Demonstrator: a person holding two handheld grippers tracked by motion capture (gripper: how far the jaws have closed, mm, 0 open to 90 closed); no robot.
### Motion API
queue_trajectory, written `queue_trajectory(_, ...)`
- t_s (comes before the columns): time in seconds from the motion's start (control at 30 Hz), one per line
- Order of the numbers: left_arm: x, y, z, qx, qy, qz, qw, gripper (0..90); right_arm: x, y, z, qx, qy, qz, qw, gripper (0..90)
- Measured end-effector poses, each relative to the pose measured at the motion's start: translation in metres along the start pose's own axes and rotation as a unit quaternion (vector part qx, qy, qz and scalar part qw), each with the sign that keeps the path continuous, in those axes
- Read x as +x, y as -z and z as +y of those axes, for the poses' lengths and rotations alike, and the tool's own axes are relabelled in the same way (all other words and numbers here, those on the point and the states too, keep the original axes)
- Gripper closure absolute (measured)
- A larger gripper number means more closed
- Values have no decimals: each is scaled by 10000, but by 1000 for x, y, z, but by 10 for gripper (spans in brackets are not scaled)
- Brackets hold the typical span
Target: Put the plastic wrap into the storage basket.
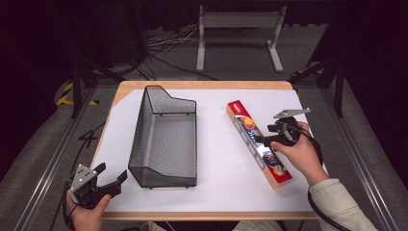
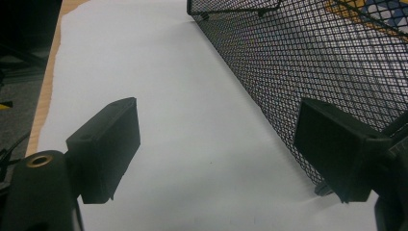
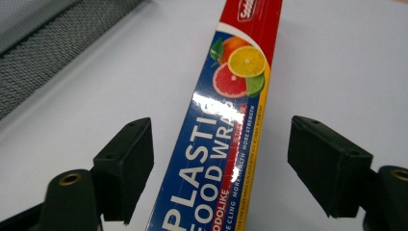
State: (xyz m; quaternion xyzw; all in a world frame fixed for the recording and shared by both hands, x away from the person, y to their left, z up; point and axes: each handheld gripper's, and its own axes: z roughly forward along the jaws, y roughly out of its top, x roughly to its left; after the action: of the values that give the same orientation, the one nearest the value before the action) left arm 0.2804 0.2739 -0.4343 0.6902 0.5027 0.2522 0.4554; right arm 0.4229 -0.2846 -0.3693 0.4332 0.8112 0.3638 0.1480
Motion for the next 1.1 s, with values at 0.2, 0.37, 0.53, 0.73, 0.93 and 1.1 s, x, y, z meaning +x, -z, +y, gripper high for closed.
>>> queue_trajectory(0.2,0,0,0,-14,31,10,10000,171,-2,-19,-2,477,-260,-126,9984,256)
queue_trajectory(0.37,0,0,0,-11,43,14,10000,171,2,-28,-2,723,-322,-169,9967,259)
queue_trajectory(0.53,0,0,0,-6,24,14,10000,170,6,-36,-2,1045,-445,-281,9931,261)
queue_trajectory(0.73,0,0,0,4,26,9,10000,170,8,-42,-1,1291,-484,-361,9898,274)
queue_trajectory(0.93,0,0,0,-3,-3,1,10000,170,13,-52,-1,1641,-390,-493,9844,304)
queue_trajectory(1.1,0,0,0,-4,10,7,10000,170,14,-54,1,1768,-413,-577,9817,318)
